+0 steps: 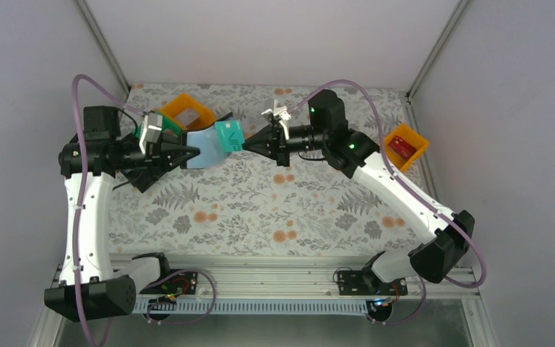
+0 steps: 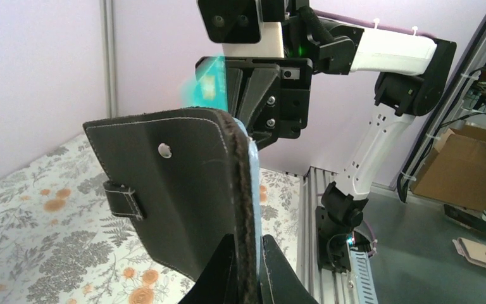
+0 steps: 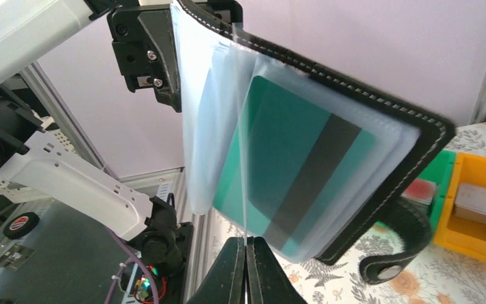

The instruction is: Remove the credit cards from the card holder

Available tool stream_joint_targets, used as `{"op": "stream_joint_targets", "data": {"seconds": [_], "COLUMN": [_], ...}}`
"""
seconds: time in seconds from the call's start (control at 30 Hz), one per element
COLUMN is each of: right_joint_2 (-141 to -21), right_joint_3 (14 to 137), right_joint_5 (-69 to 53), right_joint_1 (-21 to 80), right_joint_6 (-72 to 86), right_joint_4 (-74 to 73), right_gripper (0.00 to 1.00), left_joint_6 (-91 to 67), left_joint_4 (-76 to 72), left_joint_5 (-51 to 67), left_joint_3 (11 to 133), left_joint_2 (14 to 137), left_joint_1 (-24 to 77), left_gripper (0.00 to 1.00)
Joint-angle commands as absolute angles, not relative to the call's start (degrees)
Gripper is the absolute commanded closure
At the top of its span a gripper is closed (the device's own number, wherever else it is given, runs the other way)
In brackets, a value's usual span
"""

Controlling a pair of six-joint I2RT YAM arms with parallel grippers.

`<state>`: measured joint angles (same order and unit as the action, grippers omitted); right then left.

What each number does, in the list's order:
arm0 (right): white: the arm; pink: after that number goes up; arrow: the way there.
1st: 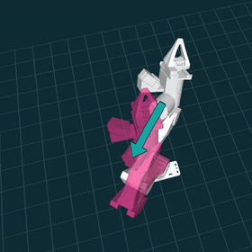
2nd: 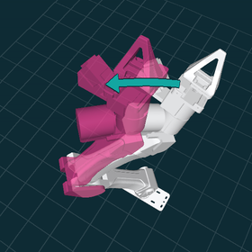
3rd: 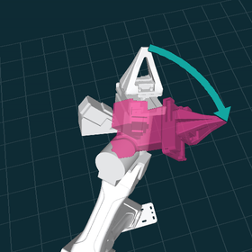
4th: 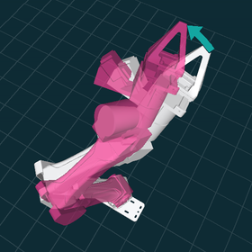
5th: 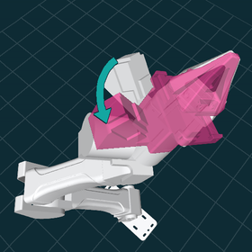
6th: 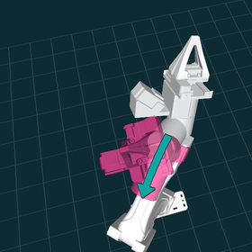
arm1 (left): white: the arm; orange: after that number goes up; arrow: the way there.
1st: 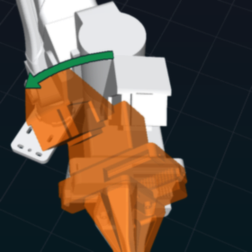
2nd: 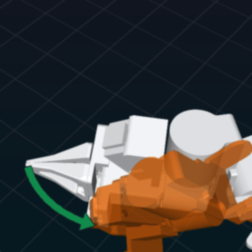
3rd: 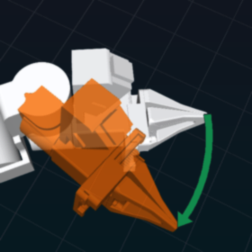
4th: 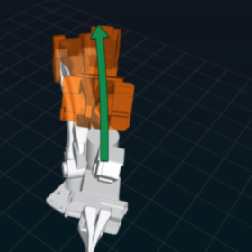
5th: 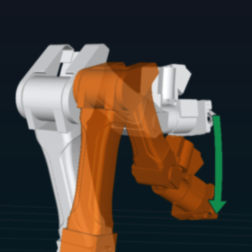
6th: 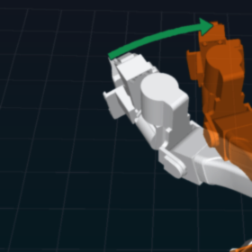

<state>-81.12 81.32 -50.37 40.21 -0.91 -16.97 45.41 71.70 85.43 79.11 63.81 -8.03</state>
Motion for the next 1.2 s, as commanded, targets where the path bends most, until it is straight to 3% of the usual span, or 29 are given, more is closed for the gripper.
{"op": "stream_joint_targets", "data": {"seconds": [0.0,0.13,0.27,0.5,0.7,0.8,1.07,1.1,1.17], "right_joint_2": [-78.5,-75.5,-73.0,-73.9,-74.6,-75.3,-78.0,-78.2,-79.0], "right_joint_3": [80.8,78.7,77.3,78.6,79.2,80.1,81.9,82.1,82.9], "right_joint_5": [-47.5,-43.5,-39.1,-35.5,-33.2,-32.8,-40.9,-41.4,-40.9], "right_joint_1": [38.1,32.7,27.0,25.1,24.7,24.2,23.9,23.9,23.9], "right_joint_6": [-2.9,-1.6,2.6,3.6,3.9,3.8,0.2,0.1,0.1], "right_joint_4": [-19.1,-20.7,-20.7,-24.0,-25.4,-26.7,-29.3,-29.4,-30.2], "right_gripper": [0.96,0.96,0.96,0.96,0.96,0.96,0.96,0.96,0.96], "left_joint_6": [44.3,32.3,19.0,19.1,19.5,20.3,24.1,25.2,28.0], "left_joint_4": [69.4,59.2,47.7,44.1,43.3,41.1,39.7,40.2,41.9], "left_joint_5": [86.6,81.2,67.2,59.9,67.5,71.2,57.1,55.9,52.6], "left_joint_3": [78.9,74.9,67.5,63.6,68.7,69.6,71.6,72.0,74.0], "left_joint_2": [63.4,63.0,63.1,71.7,86.2,94.7,113.1,114.8,117.9], "left_joint_1": [-8.4,-8.4,-8.1,5.6,18.1,18.4,18.1,17.7,16.6], "left_gripper": [0.98,0.98,0.98,0.98,0.98,0.98,0.98,0.95,0.78]}}
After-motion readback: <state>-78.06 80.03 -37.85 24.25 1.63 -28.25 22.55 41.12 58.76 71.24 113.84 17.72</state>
